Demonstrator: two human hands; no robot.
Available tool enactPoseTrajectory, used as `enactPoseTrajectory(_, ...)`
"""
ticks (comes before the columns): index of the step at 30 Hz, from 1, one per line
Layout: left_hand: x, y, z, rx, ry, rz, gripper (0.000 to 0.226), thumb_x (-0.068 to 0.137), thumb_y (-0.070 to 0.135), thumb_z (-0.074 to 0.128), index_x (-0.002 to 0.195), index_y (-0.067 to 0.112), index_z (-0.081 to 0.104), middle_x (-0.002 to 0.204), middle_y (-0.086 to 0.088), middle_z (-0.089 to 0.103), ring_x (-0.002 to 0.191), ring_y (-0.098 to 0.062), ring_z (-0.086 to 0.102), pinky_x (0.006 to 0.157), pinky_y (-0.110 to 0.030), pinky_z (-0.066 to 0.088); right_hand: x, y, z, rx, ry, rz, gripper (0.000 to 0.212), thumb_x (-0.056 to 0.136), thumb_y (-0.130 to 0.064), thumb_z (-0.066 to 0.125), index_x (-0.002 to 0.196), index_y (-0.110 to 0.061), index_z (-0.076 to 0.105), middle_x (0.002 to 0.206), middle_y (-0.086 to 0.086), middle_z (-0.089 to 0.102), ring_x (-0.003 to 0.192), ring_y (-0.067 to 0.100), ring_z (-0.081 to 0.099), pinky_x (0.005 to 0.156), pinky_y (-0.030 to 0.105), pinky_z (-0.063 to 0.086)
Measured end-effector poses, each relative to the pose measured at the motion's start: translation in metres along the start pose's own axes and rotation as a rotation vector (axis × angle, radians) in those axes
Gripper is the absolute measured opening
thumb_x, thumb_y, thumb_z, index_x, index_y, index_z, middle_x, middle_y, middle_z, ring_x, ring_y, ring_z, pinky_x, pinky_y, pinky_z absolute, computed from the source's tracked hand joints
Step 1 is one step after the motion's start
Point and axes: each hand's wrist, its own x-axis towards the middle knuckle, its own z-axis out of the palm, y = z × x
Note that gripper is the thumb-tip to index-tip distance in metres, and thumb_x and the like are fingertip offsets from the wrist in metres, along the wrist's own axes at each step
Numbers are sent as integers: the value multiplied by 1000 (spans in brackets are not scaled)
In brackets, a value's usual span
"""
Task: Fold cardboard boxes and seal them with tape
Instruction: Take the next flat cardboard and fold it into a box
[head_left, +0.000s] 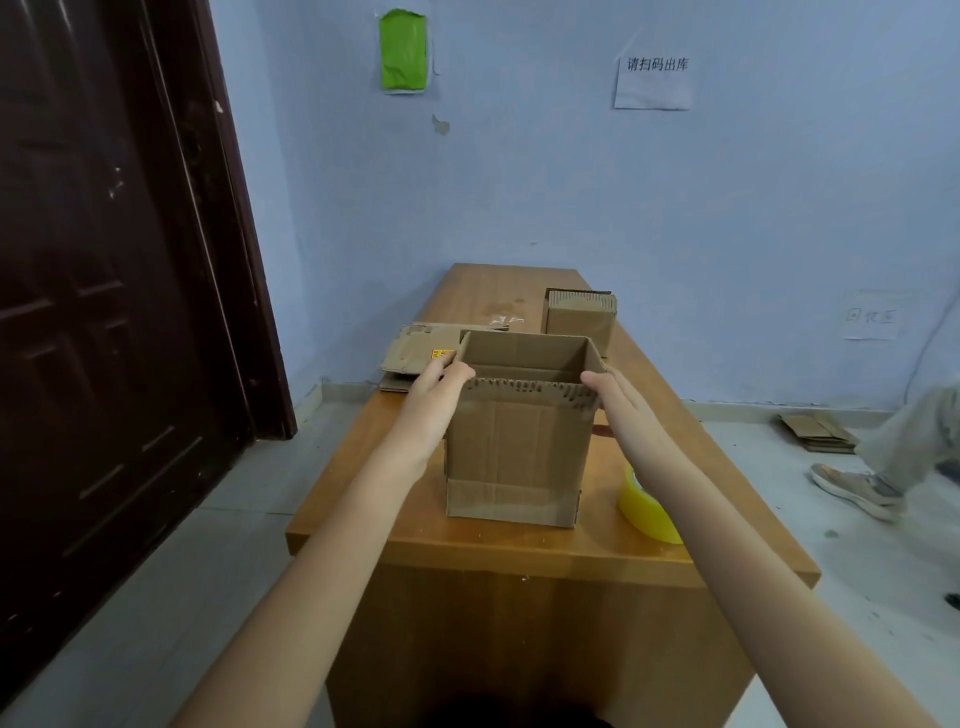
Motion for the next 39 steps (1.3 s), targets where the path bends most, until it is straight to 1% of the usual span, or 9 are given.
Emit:
enactPoseTrajectory(3,-4,-3,-5,7,-87,-23,42,99,31,37,141,36,38,127,10,42,110,-10,45,92,-34,41,-5,5,-1,-2,-43,-30,42,100,-40,38,141,-35,31,116,-18,49,95,-3,49,75,12,39)
enactPoseTrajectory(7,-4,-6,-6,69,-140,-26,38,101,33,32,138,34,41,117,8,46,108,-13,43,97,-41,41,-6,9,-3,-13,-54,-49,50,100,-38,39,148,-31,26,127,-15,43,106,3,45,81,15,38)
enactPoseTrajectory(12,0,-9,-9,137,-172,-17,36,100,38,33,134,32,44,101,21,47,92,1,44,91,-35,40,-4,10,-4,-29,-62,-45,51,99,-40,39,147,-32,24,128,-15,43,102,2,46,81,13,38)
enactPoseTrajectory(17,3,-14,-16,189,-215,2,42,99,41,37,139,32,41,124,13,43,115,-8,37,97,-36,42,-4,10,-5,-41,-63,-57,51,98,-40,44,145,-30,26,125,-14,41,104,4,47,75,10,40)
enactPoseTrajectory(23,9,-19,-21,231,-264,-11,49,94,40,50,141,38,37,146,6,36,129,-12,36,102,-39,42,-8,15,-7,-77,-106,-93,62,93,-44,52,146,-33,21,130,-16,37,117,7,42,92,20,38)
enactPoseTrajectory(26,9,-22,-23,262,-276,6,54,92,35,56,142,37,36,145,4,35,126,-14,38,96,-32,45,-13,21,-6,-95,-137,-122,73,84,-50,50,148,-37,16,135,-18,36,119,2,41,88,10,38)
enactPoseTrajectory(30,12,-24,-23,300,-281,41,59,90,31,59,143,35,34,146,2,32,122,-12,38,85,-22,45,-11,25,-3,-97,-99,-135,57,97,-36,48,146,-35,20,131,-19,40,112,-2,46,73,4,44)
enactPoseTrajectory(36,19,-20,-26,418,-325,12,81,79,41,67,147,37,23,139,4,26,123,-19,37,95,-35,48,-14,27,1,-237,-72,-246,42,102,-24,37,143,-33,31,139,-17,34,126,-1,35,92,4,28)
enactPoseTrajectory(39,29,-12,-29,469,-396,-32,82,84,34,68,149,38,18,135,1,25,118,-22,41,85,-34,55,-13,29,2,-252,-58,-233,43,103,-26,35,146,-30,30,141,-14,31,123,-2,31,82,-4,29)
